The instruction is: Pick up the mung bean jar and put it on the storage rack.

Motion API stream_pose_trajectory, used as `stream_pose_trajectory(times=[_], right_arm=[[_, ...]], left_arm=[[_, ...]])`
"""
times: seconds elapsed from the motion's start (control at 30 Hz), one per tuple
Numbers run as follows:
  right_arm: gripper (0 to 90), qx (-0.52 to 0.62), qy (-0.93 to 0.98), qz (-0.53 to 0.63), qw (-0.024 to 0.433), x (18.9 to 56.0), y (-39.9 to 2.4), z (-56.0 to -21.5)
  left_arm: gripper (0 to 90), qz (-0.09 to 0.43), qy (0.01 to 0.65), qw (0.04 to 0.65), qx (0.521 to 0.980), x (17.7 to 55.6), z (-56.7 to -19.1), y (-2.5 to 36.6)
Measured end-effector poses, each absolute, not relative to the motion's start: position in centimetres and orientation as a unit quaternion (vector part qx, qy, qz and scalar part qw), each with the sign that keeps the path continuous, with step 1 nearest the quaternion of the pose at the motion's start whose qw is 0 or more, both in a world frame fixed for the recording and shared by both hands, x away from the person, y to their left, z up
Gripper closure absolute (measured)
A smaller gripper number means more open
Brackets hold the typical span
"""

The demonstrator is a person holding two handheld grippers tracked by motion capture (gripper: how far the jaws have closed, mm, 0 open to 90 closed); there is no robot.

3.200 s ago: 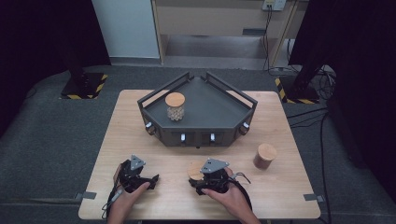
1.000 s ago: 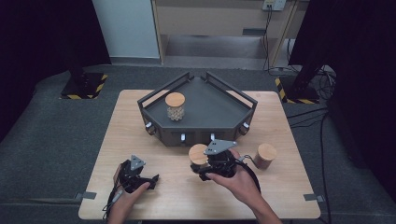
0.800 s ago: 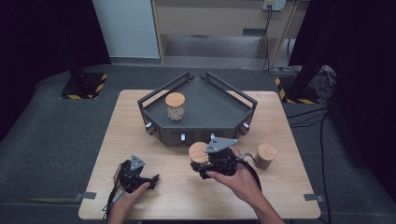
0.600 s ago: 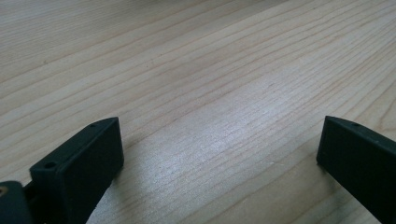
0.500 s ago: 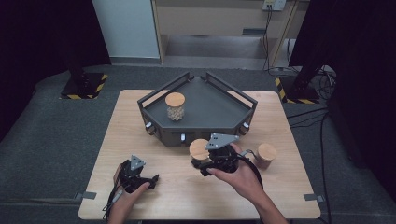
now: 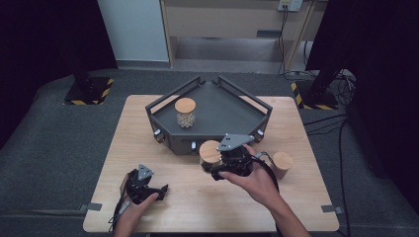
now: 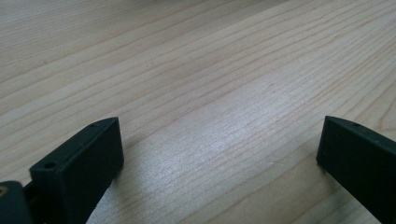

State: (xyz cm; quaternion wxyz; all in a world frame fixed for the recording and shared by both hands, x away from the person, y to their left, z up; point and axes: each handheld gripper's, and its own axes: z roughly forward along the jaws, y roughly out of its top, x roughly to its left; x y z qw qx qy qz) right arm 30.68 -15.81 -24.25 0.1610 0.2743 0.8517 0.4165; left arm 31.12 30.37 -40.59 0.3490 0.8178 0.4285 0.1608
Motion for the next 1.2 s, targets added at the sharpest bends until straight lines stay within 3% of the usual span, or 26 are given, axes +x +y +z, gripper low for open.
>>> stream_pose_trajectory(times=[1.2], right_arm=[[25.7,0.273,0.846,0.424,0.171,31.9,-15.7,-21.8]], left_arm=[[0.0,0.161,0.429,0.349,0.818,31.1,-40.6,30.4]])
